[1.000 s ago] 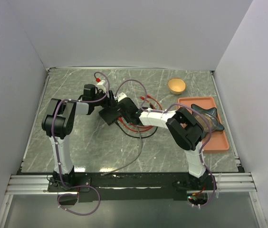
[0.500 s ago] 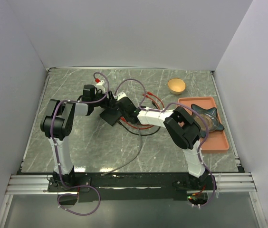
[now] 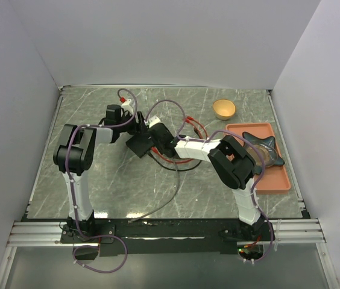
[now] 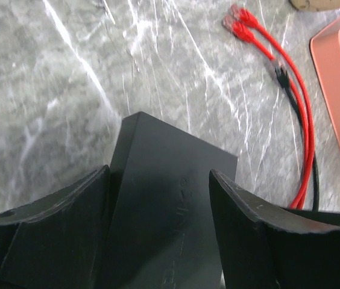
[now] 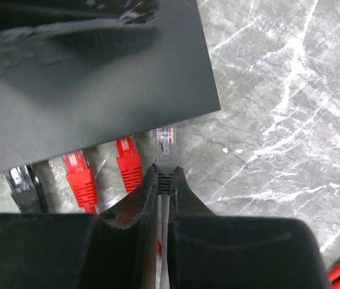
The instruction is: Insert the plug into the switch port
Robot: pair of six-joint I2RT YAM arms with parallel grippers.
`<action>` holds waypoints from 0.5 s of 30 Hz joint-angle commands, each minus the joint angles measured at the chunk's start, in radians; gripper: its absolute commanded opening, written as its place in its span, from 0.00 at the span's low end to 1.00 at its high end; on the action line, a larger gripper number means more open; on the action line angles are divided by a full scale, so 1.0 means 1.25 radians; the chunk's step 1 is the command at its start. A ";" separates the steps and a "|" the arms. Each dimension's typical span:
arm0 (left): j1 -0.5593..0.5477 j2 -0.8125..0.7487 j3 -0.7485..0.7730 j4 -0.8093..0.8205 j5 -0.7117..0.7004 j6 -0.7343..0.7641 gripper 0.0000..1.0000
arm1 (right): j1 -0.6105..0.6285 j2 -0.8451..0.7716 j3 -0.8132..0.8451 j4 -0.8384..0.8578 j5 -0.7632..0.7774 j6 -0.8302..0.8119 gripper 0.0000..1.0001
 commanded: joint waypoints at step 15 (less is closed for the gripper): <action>-0.026 0.065 0.109 -0.049 0.078 -0.047 0.64 | -0.037 -0.088 -0.032 0.118 -0.074 0.038 0.00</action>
